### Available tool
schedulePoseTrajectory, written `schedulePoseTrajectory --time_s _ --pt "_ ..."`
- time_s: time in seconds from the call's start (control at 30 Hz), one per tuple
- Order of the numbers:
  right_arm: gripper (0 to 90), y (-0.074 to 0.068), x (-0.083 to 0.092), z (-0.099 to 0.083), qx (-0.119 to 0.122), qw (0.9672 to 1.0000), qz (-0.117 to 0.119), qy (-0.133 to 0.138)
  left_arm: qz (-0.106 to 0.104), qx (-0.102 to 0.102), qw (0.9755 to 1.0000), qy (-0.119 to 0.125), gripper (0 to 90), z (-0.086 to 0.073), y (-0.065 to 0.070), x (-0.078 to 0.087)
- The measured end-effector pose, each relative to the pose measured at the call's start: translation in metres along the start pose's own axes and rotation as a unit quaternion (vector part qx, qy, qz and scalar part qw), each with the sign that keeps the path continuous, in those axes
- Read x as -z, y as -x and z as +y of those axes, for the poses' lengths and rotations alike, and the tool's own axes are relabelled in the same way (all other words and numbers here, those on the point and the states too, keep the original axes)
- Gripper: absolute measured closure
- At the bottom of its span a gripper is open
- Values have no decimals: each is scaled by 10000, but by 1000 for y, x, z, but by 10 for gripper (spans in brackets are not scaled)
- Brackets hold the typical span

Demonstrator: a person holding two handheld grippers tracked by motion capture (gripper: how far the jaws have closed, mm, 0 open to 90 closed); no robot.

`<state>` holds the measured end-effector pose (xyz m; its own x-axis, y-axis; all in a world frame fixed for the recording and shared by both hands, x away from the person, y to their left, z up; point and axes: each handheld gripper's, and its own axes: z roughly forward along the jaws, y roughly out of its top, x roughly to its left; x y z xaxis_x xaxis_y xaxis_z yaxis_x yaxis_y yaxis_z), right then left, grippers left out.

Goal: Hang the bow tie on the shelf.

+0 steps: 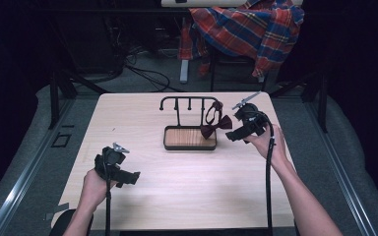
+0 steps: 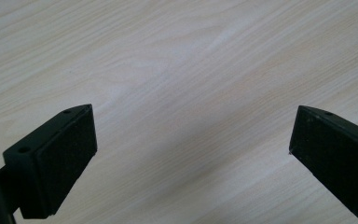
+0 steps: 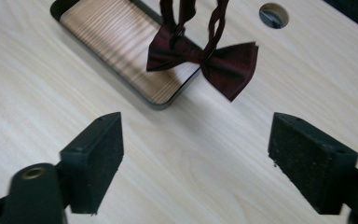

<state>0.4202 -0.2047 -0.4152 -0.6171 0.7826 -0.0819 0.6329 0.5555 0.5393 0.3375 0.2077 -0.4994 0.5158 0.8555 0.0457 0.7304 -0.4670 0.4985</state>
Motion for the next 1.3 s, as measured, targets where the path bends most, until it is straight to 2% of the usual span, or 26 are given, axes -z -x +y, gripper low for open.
schedulePoseTrajectory --time_s 0.23,0.5,0.73,0.87,0.97,1.1,1.3 --pt "150 -10 0 -18 63 9999 149 -19 4 -3 10000 1 8 0 0 0" --pt "126 -18 -11 -42 153 9991 280 -271 10 -2 10000 0 8 0 0 0" --pt "91 -25 -16 -63 344 9965 540 -536 3 4 10000 16 8 0 1 0" --pt "75 -27 -20 -75 333 9956 579 -656 6 2 10000 14 8 0 1 0" --pt "31 -28 -27 -82 307 9944 706 -723 7 -69 10000 -2 8 1 1 0" --pt "20 -30 -40 -87 373 9921 667 -996 21 -55 10000 17 8 0 1 1" --pt "20 -31 -48 -88 407 9914 537 -1119 32 -54 10000 29 8 1 1 1"
